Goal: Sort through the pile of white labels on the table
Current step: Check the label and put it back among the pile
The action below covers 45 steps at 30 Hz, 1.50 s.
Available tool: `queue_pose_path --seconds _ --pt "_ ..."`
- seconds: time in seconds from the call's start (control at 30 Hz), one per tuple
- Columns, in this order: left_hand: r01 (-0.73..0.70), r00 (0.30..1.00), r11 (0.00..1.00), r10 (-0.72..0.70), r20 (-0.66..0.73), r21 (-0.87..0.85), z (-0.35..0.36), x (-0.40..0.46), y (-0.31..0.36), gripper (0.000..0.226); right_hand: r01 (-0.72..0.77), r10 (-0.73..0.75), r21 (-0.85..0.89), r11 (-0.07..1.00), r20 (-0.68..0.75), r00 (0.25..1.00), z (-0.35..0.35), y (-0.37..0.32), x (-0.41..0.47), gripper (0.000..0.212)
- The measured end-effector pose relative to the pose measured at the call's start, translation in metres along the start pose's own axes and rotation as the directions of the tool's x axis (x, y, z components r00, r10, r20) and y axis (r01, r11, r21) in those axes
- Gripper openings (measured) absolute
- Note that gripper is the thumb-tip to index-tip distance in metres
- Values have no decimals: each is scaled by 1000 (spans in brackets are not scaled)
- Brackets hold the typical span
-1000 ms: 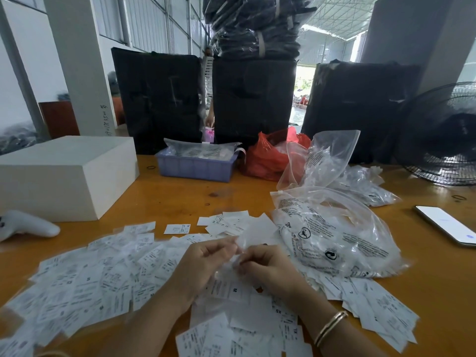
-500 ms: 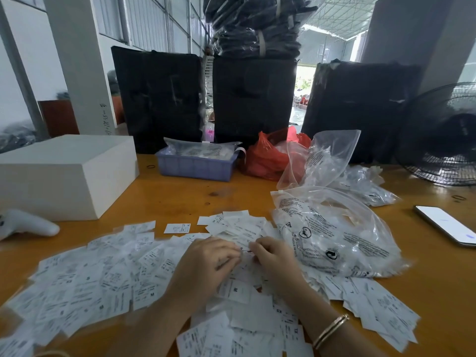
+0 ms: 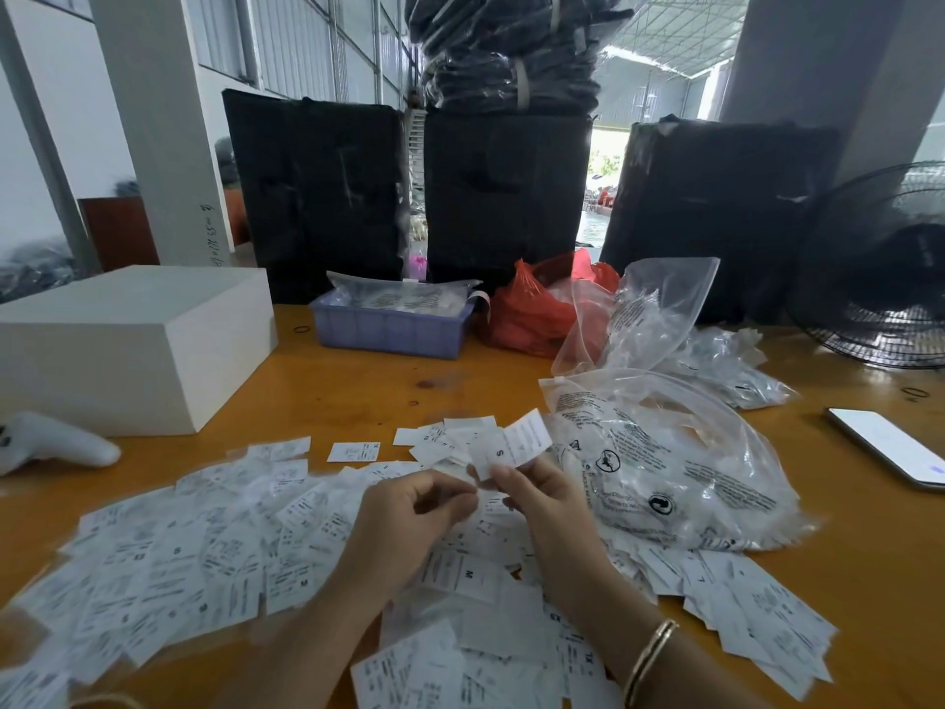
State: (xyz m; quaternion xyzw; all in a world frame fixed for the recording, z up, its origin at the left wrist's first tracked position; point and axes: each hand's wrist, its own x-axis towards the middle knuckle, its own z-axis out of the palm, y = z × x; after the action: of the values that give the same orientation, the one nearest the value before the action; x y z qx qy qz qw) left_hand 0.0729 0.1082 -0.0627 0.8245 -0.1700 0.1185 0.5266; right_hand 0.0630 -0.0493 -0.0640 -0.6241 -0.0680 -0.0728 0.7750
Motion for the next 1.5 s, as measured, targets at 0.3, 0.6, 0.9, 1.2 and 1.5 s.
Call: queue_pose_path --seconds 0.3,0.6,0.9,1.2,1.5 --pt "-35 999 999 35 -1 14 -1 -1 -1 16 -11 9 -39 999 -49 999 0 -1 0 4" --pt "-43 999 999 43 -32 18 0 0 -2 5 2 0 -91 996 20 1000 2 -1 -3 14" --pt "-54 998 995 51 -34 -85 -3 0 -1 13 48 -53 -172 984 -24 998 0 -2 -2 18" --pt "-56 998 997 54 -28 -53 -2 1 -2 14 54 -62 -103 993 -72 996 -2 -3 -2 8" --pt "-61 994 998 61 -88 -1 -2 3 -4 12 37 -42 -156 987 -25 999 0 -2 -3 13"
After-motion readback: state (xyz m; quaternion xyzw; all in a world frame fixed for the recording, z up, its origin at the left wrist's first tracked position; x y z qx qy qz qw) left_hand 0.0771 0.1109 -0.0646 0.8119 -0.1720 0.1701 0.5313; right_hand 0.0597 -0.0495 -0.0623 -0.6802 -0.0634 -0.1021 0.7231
